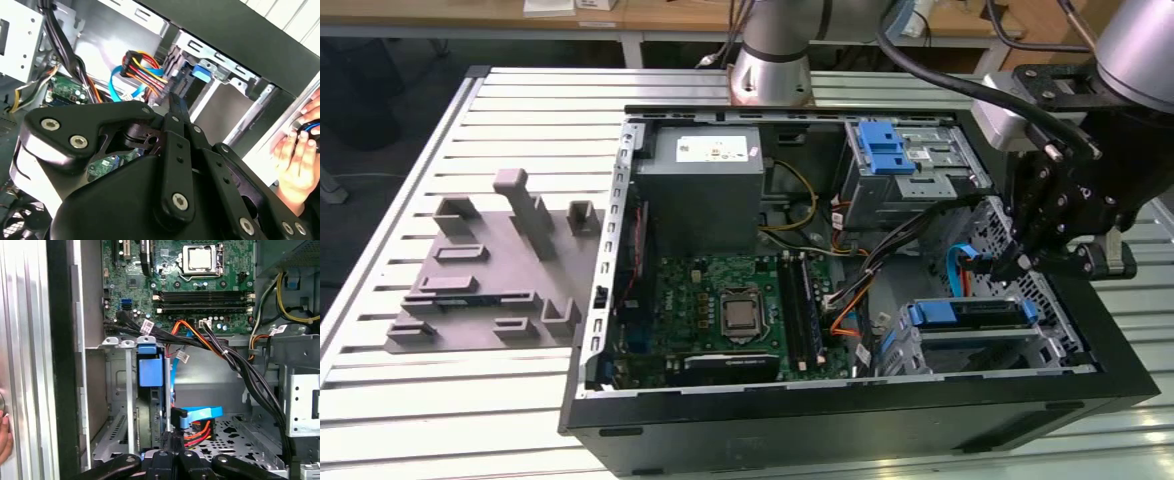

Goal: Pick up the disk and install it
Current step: 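Insert the first disk wire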

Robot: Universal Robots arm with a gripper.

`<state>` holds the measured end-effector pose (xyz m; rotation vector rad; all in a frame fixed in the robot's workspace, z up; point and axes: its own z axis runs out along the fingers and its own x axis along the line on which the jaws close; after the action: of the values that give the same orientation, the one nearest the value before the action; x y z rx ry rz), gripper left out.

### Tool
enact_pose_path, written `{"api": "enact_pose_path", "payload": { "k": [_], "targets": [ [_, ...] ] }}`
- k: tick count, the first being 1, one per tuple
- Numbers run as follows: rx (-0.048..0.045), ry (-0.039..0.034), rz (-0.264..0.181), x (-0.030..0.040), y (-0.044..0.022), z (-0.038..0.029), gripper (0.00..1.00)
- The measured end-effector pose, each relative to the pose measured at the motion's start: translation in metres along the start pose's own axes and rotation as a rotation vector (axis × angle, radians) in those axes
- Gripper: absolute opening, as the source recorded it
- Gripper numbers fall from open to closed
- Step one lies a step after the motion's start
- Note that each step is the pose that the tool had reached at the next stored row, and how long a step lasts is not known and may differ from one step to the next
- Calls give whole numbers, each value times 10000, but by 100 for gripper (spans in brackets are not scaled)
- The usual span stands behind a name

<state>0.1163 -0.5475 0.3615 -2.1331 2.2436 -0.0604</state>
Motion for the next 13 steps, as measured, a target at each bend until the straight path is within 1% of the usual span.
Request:
{"api": "enact_pose_path", "payload": {
  "k": [2,9,10,11,12,13],
  "targets": [
    [5,0,20,-25,1,0,11],
    [6,3,21,-32,2,1,11],
    [7,40,19,-35,2,1,11],
    [13,111,15,-40,2,1,17],
    [20,166,12,-46,3,2,17],
    [23,193,10,-52,3,5,24]
  ]
}}
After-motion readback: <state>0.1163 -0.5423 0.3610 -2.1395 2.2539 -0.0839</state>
